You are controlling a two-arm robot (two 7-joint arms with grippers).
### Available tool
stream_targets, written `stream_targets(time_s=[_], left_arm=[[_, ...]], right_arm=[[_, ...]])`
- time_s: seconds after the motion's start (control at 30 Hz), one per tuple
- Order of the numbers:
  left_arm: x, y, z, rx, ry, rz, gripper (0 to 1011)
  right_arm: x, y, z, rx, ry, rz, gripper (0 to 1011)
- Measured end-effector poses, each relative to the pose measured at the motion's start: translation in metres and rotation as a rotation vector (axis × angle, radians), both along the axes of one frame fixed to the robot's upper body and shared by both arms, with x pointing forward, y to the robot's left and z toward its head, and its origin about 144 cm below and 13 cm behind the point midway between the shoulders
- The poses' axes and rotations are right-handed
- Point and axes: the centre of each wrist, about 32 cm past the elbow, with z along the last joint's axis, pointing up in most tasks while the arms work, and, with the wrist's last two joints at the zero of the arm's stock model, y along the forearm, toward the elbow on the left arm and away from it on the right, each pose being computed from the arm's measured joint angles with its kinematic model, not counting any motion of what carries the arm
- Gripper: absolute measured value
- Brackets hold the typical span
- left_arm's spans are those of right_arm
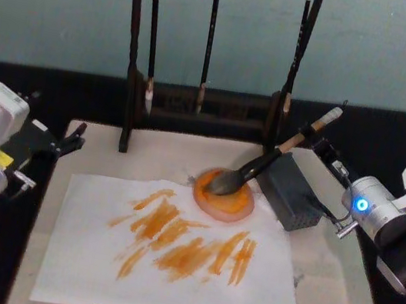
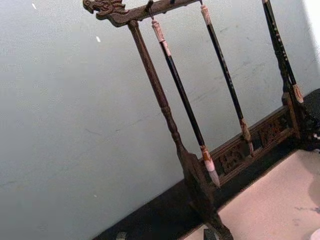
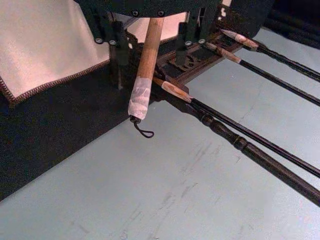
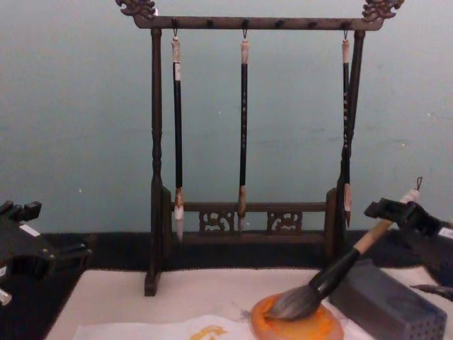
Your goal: Pick up the brush from the inkstone, write on the paper, then place the brush back to its original position.
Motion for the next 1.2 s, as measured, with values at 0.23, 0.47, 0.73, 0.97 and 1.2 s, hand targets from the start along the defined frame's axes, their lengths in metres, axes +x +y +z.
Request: stream_targets(time_s=[0.23,0.47,0.73,0.97,1.2], left_arm=[[0.0,0.0,0.0,0.0,0.0,0.0,1001],[0.0,0.0,0.0,0.0,0.0,0.0,1001],[0.0,0.0,0.0,0.0,0.0,0.0,1001],[0.0,0.0,0.0,0.0,0.0,0.0,1001],[0.0,0.0,0.0,0.0,0.0,0.0,1001]], right_arm=[[0.0,0.0,0.0,0.0,0.001,0.0,388],[0.0,0.0,0.0,0.0,0.001,0.0,178],[0.0,0.0,0.0,-0.001,-0.001,-0.001,169],[-0.006,0.003,0.008,0.012,-0.052,0.006,168],[-0.012,0.01,0.019,0.006,-0.118,0.03,168]])
